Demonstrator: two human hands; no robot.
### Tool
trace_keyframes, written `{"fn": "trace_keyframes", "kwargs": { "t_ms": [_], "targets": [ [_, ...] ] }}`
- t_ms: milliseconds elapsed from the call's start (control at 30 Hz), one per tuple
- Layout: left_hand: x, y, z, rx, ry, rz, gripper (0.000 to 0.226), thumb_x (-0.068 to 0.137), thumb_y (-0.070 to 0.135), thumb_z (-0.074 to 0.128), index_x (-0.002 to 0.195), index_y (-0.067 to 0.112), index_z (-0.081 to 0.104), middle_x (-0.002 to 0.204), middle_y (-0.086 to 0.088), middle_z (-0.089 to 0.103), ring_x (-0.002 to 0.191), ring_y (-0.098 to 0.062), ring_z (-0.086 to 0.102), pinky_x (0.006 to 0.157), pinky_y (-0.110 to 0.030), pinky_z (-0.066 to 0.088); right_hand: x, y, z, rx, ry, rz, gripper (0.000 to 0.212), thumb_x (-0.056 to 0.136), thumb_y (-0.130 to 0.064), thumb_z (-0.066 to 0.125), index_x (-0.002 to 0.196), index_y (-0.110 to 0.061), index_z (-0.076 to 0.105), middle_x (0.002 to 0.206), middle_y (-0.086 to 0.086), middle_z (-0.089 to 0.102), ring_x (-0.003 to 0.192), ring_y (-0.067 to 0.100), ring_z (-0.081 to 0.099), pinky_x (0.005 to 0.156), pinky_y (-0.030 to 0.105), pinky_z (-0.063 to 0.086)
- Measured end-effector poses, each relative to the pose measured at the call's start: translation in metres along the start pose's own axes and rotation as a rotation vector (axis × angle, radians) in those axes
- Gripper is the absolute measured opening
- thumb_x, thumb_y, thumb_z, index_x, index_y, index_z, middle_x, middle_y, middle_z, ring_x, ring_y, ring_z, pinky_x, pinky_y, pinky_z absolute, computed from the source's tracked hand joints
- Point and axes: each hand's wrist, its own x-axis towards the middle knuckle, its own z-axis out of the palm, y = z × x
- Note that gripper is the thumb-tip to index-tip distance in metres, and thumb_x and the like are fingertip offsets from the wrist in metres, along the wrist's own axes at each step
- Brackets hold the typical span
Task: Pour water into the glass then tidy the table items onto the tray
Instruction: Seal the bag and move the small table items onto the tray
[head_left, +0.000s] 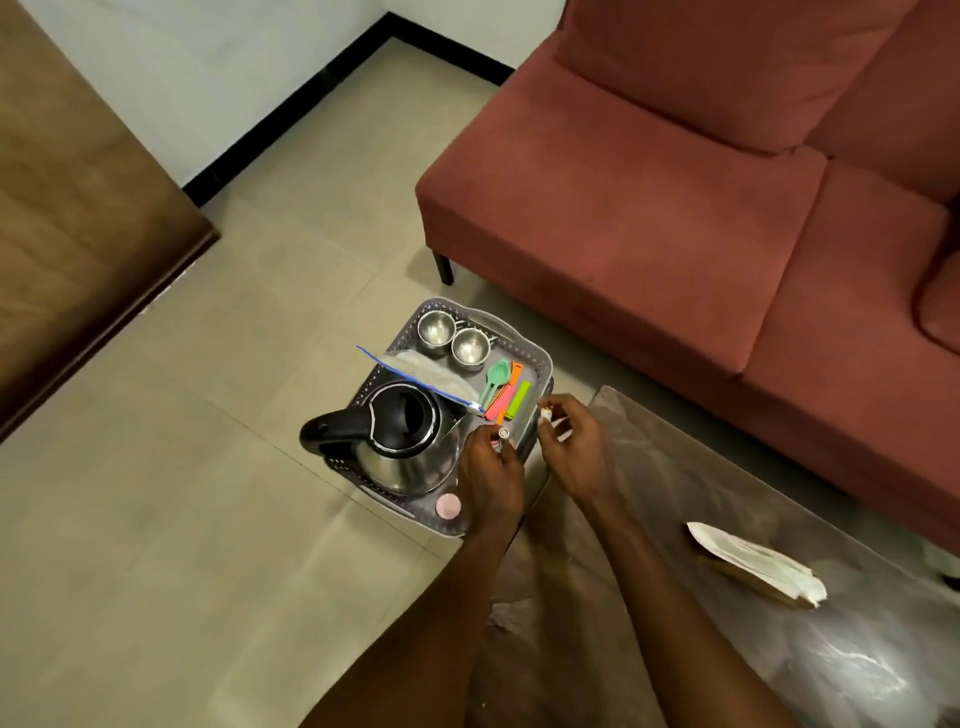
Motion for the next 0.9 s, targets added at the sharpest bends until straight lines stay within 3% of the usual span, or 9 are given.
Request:
{"fn": "trace_keyframes", "kwargs": {
  "t_ms": [133, 267, 433, 600, 733, 900],
  "targets": [
    [0.016, 0.003, 0.011, -0.074, 0.098, -0.033, 0.016, 0.087, 0.004, 0.057, 0.099, 0.005, 0.068, 0.102, -0.014, 0.067, 0.098, -0.031, 0.061, 0.086, -0.031, 0.047, 0.041, -0.003, 0.006, -0.036, -0.054, -0.045, 0.025, 0.084, -0.017, 0.064, 0.109, -0.023, 0.069, 0.090, -0.009, 0.067, 0.075, 0.011, 0.062, 0.069, 0.028, 0.051],
    [0.031, 0.004, 0.020, -0.170, 0.136, -0.139, 0.018, 0.087, 0.007, 0.061, 0.103, 0.007, 0.071, 0.098, -0.014, 0.073, 0.092, -0.031, 0.067, 0.084, -0.037, 0.054, 0.072, 0.002, 0.015, 0.012, -0.103, -0.014, 0.025, 0.084, -0.015, 0.070, 0.109, -0.017, 0.071, 0.091, -0.004, 0.070, 0.074, 0.007, 0.062, 0.069, 0.021, 0.048],
    [0.042, 0.001, 0.034, -0.280, 0.221, -0.340, 0.020, 0.087, 0.005, 0.062, 0.104, 0.001, 0.072, 0.097, -0.019, 0.073, 0.093, -0.034, 0.068, 0.086, -0.042, 0.055, 0.095, 0.017, 0.026, 0.003, -0.273, -0.016, 0.022, 0.077, -0.007, 0.080, 0.099, -0.006, 0.074, 0.090, 0.003, 0.074, 0.072, 0.005, 0.063, 0.066, 0.010, 0.048],
    [0.045, -0.004, 0.047, -0.159, 0.275, -0.372, 0.023, 0.091, 0.013, 0.058, 0.106, 0.000, 0.069, 0.102, -0.023, 0.070, 0.099, -0.038, 0.064, 0.086, -0.040, 0.051, 0.105, 0.028, 0.039, -0.073, -0.393, -0.083, 0.019, 0.079, 0.004, 0.074, 0.097, -0.002, 0.076, 0.090, 0.009, 0.076, 0.079, 0.016, 0.071, 0.077, 0.026, 0.057],
    [0.046, -0.007, 0.052, -0.136, 0.306, -0.406, 0.025, 0.094, 0.018, 0.056, 0.112, 0.007, 0.069, 0.109, -0.017, 0.070, 0.104, -0.034, 0.063, 0.081, -0.029, 0.043, 0.106, 0.037, 0.049, -0.090, -0.433, -0.095, 0.025, 0.081, 0.008, 0.066, 0.102, -0.003, 0.076, 0.094, 0.010, 0.076, 0.081, 0.015, 0.071, 0.081, 0.031, 0.058],
    [0.045, -0.017, 0.056, -0.113, 0.296, -0.439, 0.029, 0.097, 0.027, 0.053, 0.119, 0.016, 0.067, 0.116, -0.012, 0.069, 0.107, -0.031, 0.063, 0.088, -0.034, 0.047, 0.104, 0.047, 0.055, -0.097, -0.445, -0.120, 0.030, 0.083, 0.005, 0.061, 0.105, -0.008, 0.075, 0.098, 0.005, 0.076, 0.084, 0.015, 0.071, 0.081, 0.033, 0.058]
  ]
}}
